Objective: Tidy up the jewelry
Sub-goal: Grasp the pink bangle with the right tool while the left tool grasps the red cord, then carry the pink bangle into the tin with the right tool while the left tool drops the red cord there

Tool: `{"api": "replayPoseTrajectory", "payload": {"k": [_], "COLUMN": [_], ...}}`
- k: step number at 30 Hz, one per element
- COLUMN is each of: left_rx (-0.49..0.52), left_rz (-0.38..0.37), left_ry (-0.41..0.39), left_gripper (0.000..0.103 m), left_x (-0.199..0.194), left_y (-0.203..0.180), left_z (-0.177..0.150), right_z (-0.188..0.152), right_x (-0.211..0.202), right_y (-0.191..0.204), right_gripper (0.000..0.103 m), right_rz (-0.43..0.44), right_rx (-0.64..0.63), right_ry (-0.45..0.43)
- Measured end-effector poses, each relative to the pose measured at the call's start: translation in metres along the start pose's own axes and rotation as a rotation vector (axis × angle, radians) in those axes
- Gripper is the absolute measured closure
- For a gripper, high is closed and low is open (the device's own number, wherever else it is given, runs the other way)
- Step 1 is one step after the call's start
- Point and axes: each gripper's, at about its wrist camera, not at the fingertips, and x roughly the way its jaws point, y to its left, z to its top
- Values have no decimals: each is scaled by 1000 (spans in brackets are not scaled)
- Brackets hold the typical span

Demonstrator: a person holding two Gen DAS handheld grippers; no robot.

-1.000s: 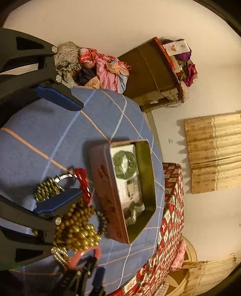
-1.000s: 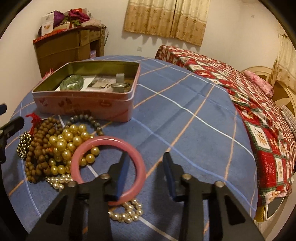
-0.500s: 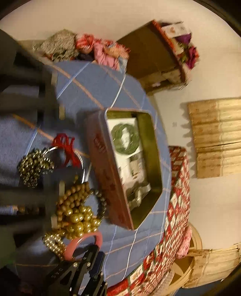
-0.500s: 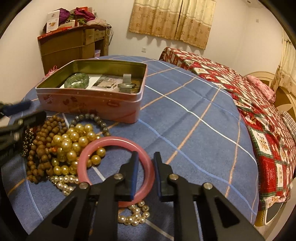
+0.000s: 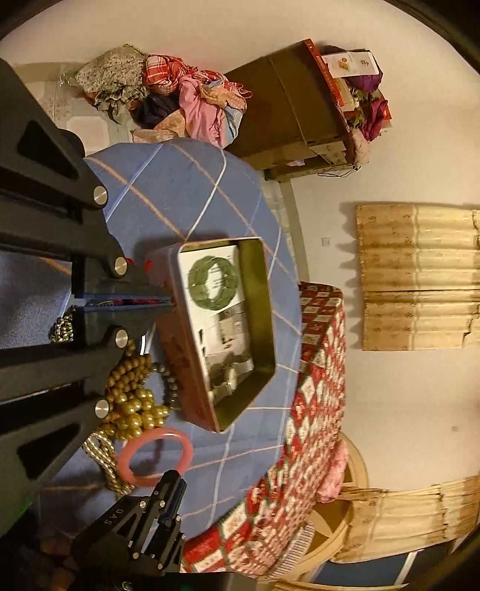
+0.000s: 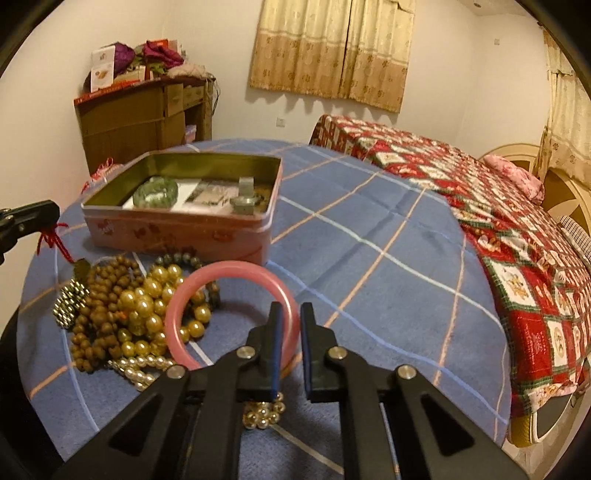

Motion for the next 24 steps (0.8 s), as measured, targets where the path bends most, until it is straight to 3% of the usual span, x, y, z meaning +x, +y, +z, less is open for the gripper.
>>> {"api": "replayPoseTrajectory", "payload": {"k": [24], "left_rx": [30], "left_rz": [25], "left_ry": [-102], "left_gripper": [103], "left_x": [-28], "left_y": [-5], "left_z": [25], "right_z": [23], "right_x": [-30], "right_y": [-8], "right_gripper": [92], "right_rz": [5], "right_rx": [19], "right_ry": [-131]}}
